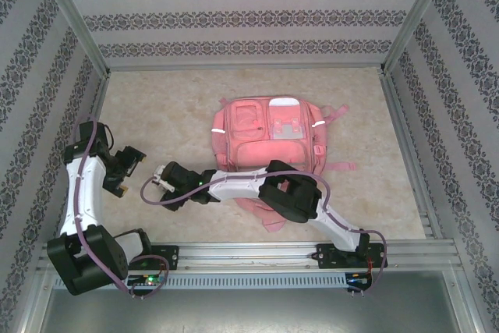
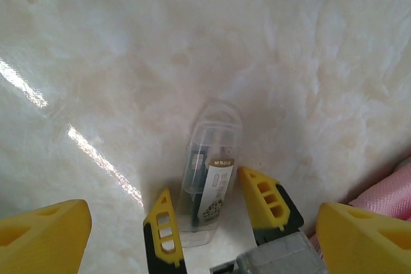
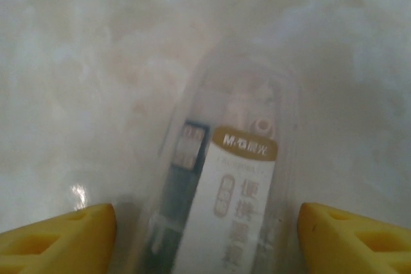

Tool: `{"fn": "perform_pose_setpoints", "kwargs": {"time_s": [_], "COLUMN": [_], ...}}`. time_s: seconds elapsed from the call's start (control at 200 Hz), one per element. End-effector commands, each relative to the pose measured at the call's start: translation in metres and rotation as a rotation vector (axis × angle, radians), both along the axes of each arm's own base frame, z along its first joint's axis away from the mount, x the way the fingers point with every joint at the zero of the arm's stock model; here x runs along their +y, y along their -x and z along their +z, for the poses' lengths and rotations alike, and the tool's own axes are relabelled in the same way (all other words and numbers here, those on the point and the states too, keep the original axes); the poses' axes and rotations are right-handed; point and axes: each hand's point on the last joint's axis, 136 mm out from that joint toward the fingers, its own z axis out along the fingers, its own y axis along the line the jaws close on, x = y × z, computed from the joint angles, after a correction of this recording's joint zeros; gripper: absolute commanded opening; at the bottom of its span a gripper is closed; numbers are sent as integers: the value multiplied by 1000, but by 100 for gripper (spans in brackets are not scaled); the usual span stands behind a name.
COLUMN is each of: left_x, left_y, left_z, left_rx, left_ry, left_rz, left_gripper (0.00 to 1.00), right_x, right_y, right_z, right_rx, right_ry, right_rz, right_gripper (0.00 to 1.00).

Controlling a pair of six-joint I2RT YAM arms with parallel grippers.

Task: Pack the student bag

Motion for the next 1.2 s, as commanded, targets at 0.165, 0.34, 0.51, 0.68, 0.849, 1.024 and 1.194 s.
{"fn": "perform_pose_setpoints", "kwargs": {"time_s": [0.165, 0.34, 0.51, 0.68, 0.849, 1.024, 1.194], "left_x": [-10, -35, -63, -110, -197, -295, -336], "left_y": [-7, -23, -46, -77, -93, -62, -38], "left_z": [11, 33, 62, 98, 104, 79, 27], "left_rx": [-114, -256, -432, -644, -781, -969, -971], "left_ry": [1, -37, -35, -31, -123, -233, -412], "left_rz": [-121, -354, -543, -726, -1049, -1667, -2098], "left_gripper": [87, 85, 84, 82, 78, 79, 77], "right_x": [-28, -31, -70, -152, -258, -378, -445], "right_y": [15, 40, 28, -15, -67, -106, -112], "right_z": [-19, 29, 89, 140, 177, 181, 186], "right_rx": [30, 112, 132, 116, 44, 61, 43], "right_ry": [141, 28, -66, -138, -185, -244, -305], "right_rz": [12, 151, 67, -141, -400, -758, -932], "right_gripper": [46, 34, 34, 34, 35, 33, 32]}}
